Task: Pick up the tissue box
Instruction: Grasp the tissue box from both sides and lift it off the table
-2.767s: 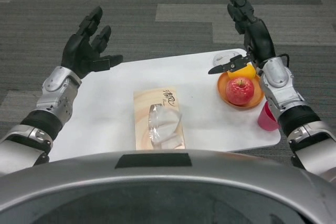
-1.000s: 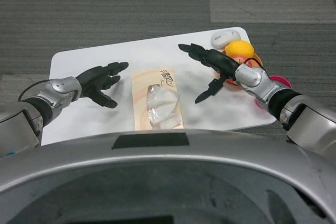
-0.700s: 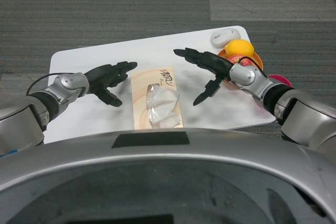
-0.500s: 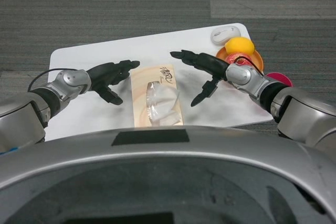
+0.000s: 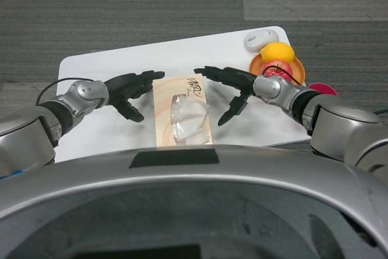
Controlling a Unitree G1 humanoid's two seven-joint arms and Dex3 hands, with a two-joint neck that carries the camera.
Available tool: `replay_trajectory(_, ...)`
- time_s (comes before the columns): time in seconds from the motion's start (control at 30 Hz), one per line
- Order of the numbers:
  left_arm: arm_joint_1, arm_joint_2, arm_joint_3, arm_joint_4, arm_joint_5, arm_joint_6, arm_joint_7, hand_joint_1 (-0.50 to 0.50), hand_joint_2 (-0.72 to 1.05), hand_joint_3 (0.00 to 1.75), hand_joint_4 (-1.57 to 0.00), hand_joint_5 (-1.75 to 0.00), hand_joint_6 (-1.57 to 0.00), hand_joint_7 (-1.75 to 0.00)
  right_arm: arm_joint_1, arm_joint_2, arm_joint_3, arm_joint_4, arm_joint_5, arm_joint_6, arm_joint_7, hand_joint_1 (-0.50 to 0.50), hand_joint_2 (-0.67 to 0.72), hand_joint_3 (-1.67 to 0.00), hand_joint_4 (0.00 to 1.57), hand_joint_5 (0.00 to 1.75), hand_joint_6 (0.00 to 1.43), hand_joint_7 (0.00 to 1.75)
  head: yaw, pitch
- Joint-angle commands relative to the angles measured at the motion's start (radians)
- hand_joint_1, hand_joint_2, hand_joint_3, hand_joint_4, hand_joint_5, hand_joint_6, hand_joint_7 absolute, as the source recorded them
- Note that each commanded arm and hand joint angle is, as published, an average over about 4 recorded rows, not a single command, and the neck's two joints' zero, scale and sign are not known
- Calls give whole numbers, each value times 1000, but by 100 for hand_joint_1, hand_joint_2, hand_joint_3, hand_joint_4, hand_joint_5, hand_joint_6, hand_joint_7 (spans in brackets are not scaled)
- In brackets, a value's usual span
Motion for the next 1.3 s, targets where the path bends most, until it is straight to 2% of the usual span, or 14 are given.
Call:
replay_trajectory(0.03,-12,-4,-3,5,10,-2,2,50,105,17,0,0,0,0,-40,12,44,23,-1,10,-9,-45,-41,-24,0,0,0,3,2,1)
replay_trajectory(0.3,-14,-12,-3,8,15,-3,5,50,105,17,0,0,0,0,-62,26,103,39,-1,20,-13,-46,-41,-24,0,0,0,2,2,1)
replay_trajectory(0.4,-21,-17,-3,9,26,-3,7,50,105,17,0,0,0,0,-67,29,119,34,-1,22,-14,-46,-46,-24,0,0,0,7,3,-4)
replay_trajectory(0.73,-30,-25,-4,9,35,-3,8,50,105,17,0,0,0,0,-70,31,131,4,-3,23,-15,-44,-54,-24,0,0,0,7,-3,-6)
replay_trajectory(0.8,-33,-27,-3,10,35,-3,7,50,105,17,0,0,0,0,-73,31,134,0,-4,23,-18,-42,-54,-28,0,0,0,7,-3,-6)
replay_trajectory(1.0,-36,-34,2,10,35,-3,10,50,105,17,0,0,0,0,-76,33,135,-14,-4,24,-30,-46,-54,-38,0,0,0,3,-1,-3)
replay_trajectory(1.13,-38,-36,10,10,34,-4,14,50,105,17,0,0,0,0,-79,37,131,-22,-6,21,-71,-46,-54,-48,0,0,0,5,3,-1)
replay_trajectory(1.3,-30,-49,45,10,31,-3,20,50,105,17,0,0,0,0,-78,43,110,-9,-4,19,-132,-46,-54,-48,0,0,0,2,1,1)
